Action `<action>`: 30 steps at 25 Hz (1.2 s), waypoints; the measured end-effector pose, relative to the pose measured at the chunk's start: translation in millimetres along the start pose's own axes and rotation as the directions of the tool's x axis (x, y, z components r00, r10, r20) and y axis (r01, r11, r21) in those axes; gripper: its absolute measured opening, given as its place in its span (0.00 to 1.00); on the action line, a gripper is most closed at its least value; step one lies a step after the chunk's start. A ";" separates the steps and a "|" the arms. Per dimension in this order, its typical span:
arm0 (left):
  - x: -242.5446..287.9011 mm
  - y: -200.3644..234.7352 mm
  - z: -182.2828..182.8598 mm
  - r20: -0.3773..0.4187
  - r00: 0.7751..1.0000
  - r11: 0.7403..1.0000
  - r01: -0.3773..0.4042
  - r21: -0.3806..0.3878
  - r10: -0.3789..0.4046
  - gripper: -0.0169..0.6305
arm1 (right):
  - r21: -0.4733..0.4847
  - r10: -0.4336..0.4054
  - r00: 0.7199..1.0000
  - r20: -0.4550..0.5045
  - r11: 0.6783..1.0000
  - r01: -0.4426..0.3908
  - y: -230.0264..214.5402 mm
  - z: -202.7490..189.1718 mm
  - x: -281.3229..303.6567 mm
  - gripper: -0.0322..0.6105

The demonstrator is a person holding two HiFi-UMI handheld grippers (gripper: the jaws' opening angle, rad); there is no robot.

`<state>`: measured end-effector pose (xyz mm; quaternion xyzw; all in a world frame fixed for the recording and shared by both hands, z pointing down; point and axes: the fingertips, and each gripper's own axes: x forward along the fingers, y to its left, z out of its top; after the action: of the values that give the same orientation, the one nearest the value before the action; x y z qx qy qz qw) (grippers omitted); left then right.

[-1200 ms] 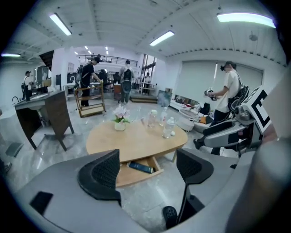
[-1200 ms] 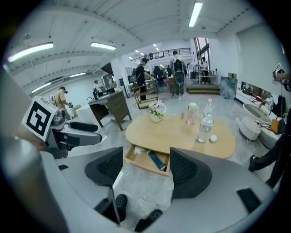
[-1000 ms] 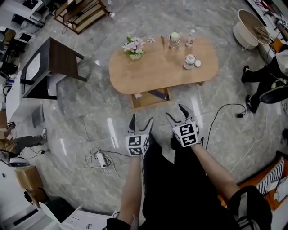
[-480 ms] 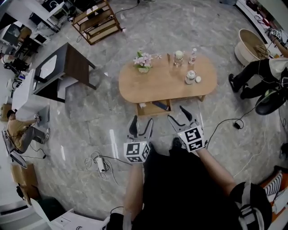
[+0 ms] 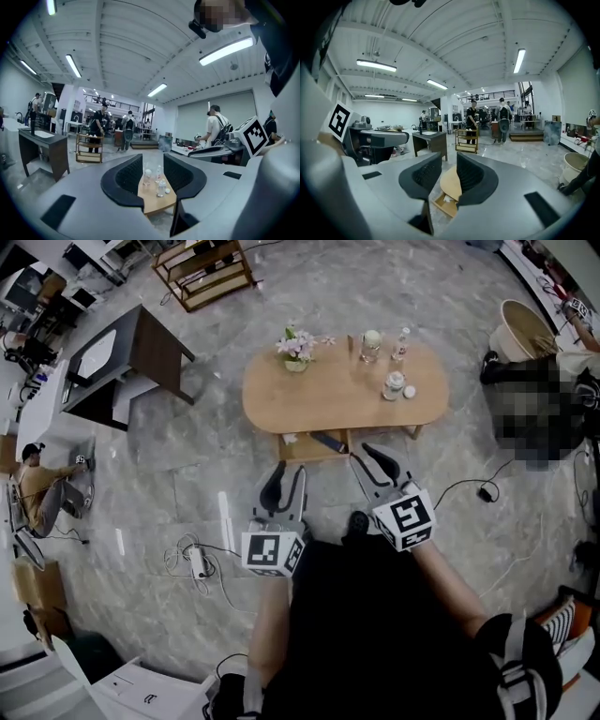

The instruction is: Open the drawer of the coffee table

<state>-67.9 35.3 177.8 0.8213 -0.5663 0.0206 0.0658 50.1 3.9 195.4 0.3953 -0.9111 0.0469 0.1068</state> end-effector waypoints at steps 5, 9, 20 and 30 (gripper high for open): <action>-3.0 -7.5 1.1 0.006 1.000 1.000 0.008 -0.006 -0.008 0.15 | 0.051 -0.026 1.000 0.013 0.998 0.026 -3.0 -6.7 -16.2 0.12; -2.9 -13.6 0.5 0.003 1.000 1.000 0.015 0.002 -0.015 0.10 | 0.067 -0.044 0.999 -0.002 0.997 0.044 -11.0 -15.1 -26.2 0.07; -0.7 -27.2 -8.3 -0.018 1.000 1.000 0.023 0.014 -0.023 0.05 | 0.112 0.048 0.998 0.032 0.992 -0.051 -14.3 -20.1 -42.0 0.07; -3.5 -28.4 -14.9 -0.033 0.999 1.000 0.014 0.009 -0.014 0.05 | 0.070 0.071 0.997 0.024 0.995 -0.073 -16.2 -19.2 -46.8 0.07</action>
<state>-42.1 50.5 189.8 0.8252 -0.5592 0.0363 0.0716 96.0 29.3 203.3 0.3662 -0.9236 0.0788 0.0811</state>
